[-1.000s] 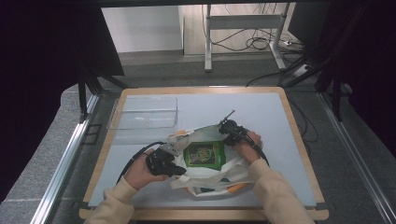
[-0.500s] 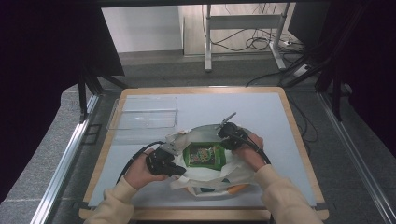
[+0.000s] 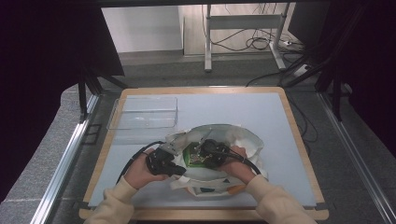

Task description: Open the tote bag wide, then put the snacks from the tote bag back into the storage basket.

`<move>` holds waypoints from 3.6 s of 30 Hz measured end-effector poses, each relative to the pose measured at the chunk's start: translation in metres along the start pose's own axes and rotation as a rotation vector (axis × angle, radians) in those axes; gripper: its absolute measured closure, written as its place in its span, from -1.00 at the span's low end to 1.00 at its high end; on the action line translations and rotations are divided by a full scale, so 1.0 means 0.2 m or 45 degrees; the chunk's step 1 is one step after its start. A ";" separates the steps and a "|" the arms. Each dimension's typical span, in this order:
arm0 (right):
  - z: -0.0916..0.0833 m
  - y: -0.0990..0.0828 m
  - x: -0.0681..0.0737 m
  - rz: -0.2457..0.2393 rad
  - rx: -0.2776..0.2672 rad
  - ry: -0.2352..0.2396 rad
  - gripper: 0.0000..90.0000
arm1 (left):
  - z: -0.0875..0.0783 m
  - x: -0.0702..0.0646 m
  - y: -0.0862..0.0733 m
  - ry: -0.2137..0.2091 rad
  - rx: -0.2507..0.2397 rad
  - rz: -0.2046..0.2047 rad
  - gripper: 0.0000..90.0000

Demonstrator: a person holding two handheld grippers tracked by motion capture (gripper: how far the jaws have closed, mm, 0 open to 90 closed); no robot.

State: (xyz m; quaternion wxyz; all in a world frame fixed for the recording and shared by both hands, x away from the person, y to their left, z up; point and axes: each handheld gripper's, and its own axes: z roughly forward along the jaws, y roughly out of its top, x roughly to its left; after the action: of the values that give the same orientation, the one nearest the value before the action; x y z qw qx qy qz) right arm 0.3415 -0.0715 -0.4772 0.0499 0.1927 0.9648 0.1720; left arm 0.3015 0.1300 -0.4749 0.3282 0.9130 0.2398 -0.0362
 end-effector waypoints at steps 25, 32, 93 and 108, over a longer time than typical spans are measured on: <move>0.02 -0.05 0.17 -0.053 -0.063 0.138 0.98 | 0.01 0.00 0.00 0.005 -0.001 -0.016 0.99; -0.11 -0.05 0.06 0.043 -0.186 0.074 0.98 | 0.01 0.01 -0.01 0.010 0.007 -0.014 0.99; -0.04 -0.06 -0.28 0.767 -0.066 -0.006 -0.34 | -0.25 0.05 -0.08 0.115 -0.285 -0.129 -0.10; 0.08 -0.11 -0.30 0.870 0.062 0.019 -0.34 | -0.25 0.05 -0.08 0.114 -0.269 -0.116 -0.11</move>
State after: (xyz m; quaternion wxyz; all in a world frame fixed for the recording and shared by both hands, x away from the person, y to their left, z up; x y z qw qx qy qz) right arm 0.3920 -0.1096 -0.4973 -0.0221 0.5048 0.8486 0.1569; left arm 0.2981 0.1754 -0.4481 0.4096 0.8621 0.2979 0.0152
